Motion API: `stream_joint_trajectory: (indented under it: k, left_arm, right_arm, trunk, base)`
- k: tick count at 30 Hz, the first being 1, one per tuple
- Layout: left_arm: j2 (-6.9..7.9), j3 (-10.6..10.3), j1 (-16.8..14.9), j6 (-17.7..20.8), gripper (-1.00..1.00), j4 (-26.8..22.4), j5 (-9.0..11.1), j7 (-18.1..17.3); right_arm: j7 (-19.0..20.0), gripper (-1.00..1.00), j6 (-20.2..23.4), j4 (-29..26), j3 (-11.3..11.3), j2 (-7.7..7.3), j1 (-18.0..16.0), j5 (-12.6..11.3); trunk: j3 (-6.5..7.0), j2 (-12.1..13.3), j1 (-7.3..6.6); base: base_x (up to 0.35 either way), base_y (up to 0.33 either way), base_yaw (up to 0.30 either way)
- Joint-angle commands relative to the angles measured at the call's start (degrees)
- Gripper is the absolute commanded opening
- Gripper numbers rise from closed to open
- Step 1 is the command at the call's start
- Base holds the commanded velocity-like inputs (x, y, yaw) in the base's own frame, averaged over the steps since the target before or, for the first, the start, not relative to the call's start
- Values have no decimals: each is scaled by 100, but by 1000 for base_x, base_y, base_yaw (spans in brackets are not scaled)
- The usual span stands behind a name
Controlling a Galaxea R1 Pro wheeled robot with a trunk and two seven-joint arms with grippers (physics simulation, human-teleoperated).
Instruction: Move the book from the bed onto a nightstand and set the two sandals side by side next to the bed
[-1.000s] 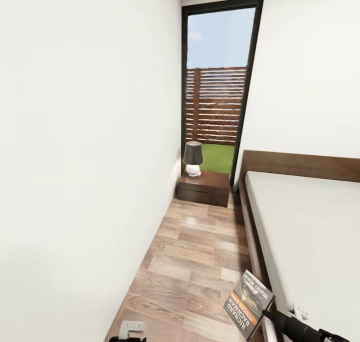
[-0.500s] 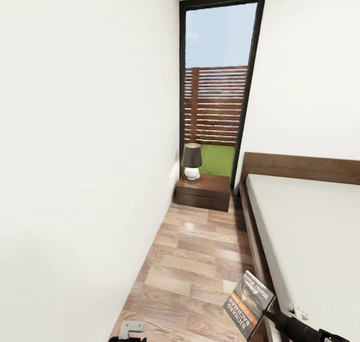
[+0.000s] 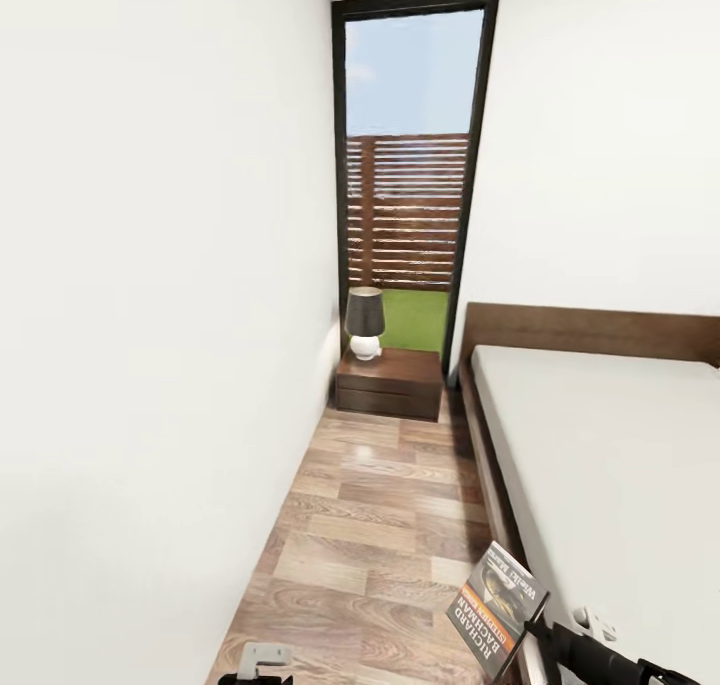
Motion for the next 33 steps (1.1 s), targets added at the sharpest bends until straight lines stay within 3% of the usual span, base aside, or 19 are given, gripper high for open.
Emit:
stream_joint_trajectory:
  k: [1, 16, 33]
  left_arm:
    - [1, 49, -3, -18, 100, 4, -55, -7]
    - [1, 49, -3, -17, 100, 4, -55, -7]
    - [-1, 49, -3, -20, 100, 4, -55, -7]
  right_arm:
    - [30, -100, 38, 16, 28, 1, -8, -61]
    - [30, -100, 38, 16, 27, 1, -10, -61]
    - [30, -100, 38, 16, 23, 1, -9, -61]
  trunk:
    - [-7, -8, 3]
    - [-7, -8, 3]
    - [-7, -8, 3]
  base:
    - [0, 0, -115]
    - [9, 2, -142]
    - [230, 80, -2]
